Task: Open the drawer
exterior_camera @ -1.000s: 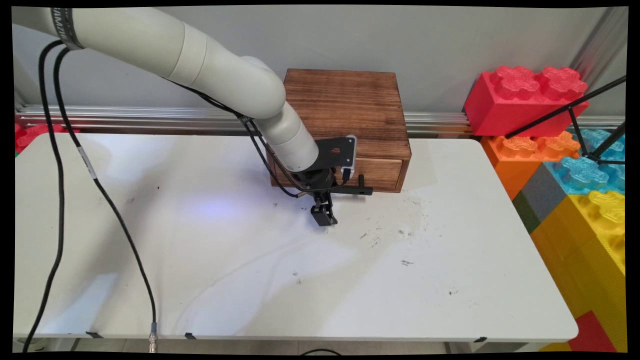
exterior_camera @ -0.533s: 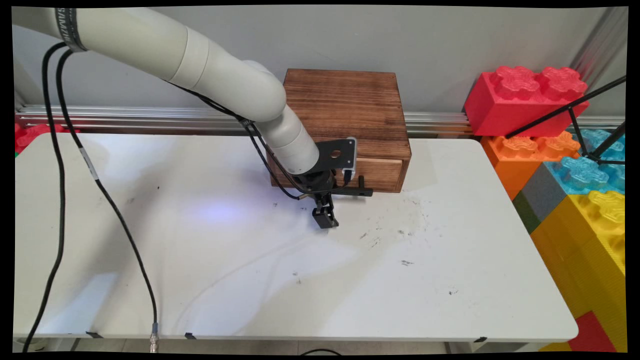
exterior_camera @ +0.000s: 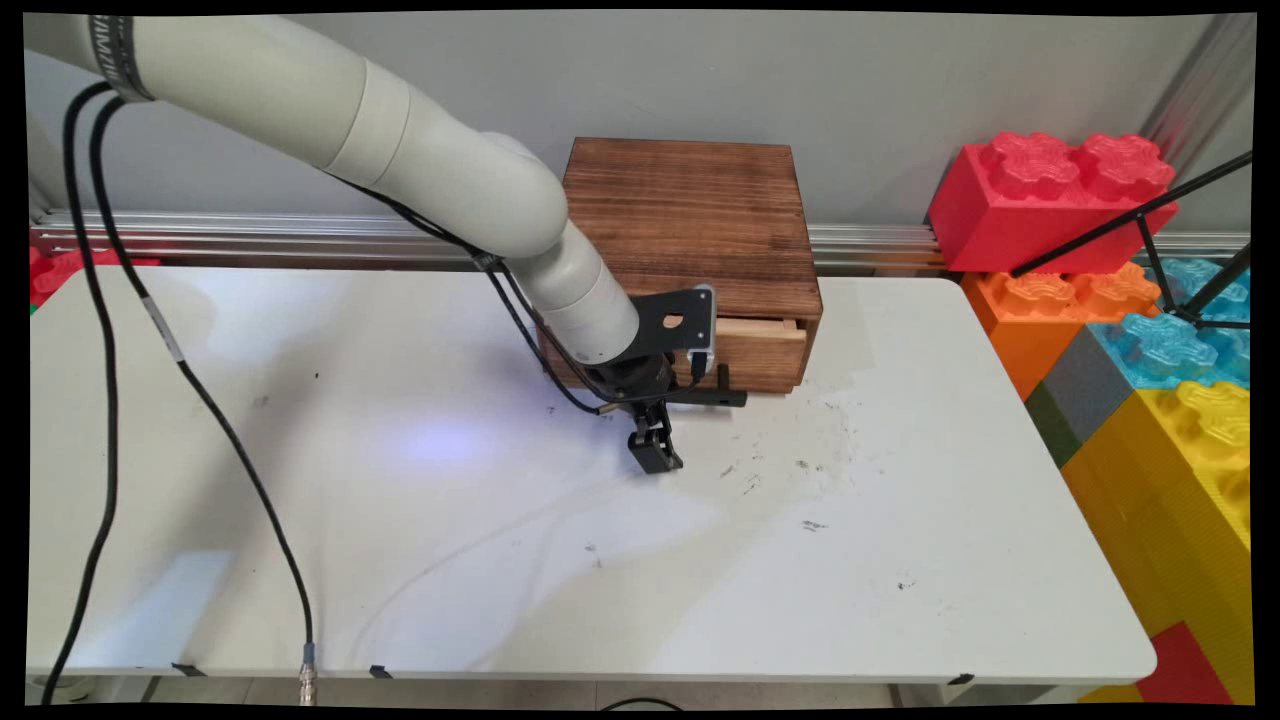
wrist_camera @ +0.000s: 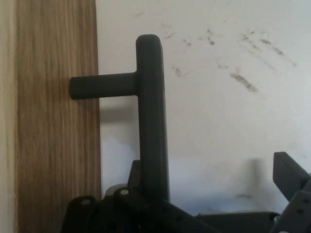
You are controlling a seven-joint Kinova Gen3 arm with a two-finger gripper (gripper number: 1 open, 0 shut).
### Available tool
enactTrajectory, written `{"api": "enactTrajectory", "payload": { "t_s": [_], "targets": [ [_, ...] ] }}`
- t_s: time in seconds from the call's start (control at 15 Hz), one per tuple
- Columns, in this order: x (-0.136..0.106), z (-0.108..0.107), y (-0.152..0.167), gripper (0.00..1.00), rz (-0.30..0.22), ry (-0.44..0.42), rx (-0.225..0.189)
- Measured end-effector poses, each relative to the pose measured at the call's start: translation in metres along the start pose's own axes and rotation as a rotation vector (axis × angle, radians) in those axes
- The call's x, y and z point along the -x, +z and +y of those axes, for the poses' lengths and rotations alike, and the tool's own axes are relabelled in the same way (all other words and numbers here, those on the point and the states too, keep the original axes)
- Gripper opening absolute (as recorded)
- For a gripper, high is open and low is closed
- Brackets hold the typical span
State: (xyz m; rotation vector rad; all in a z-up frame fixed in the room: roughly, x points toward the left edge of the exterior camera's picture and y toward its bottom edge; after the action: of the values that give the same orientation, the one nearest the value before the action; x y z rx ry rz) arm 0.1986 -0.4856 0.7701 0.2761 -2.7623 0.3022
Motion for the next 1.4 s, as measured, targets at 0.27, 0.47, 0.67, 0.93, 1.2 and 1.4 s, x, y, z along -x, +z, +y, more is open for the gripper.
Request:
{"api": "enactTrajectory", "payload": {
  "t_s": [0.27, 0.47, 0.67, 0.93, 1.2, 1.4],
  "targets": [
    [0.0, 0.017, -0.004, 1.0, 0.007, -0.01, 0.015],
    [0.001, 0.03, -0.007, 1.0, 0.01, -0.014, 0.031],
    [0.001, 0.044, -0.01, 1.0, 0.016, -0.015, 0.047],
    [0.001, 0.065, -0.013, 1.0, 0.023, -0.018, 0.069],
    [0.002, 0.087, -0.017, 1.0, 0.033, -0.024, 0.085],
    [0.004, 0.102, -0.019, 1.0, 0.041, -0.029, 0.093]
  ]
}}
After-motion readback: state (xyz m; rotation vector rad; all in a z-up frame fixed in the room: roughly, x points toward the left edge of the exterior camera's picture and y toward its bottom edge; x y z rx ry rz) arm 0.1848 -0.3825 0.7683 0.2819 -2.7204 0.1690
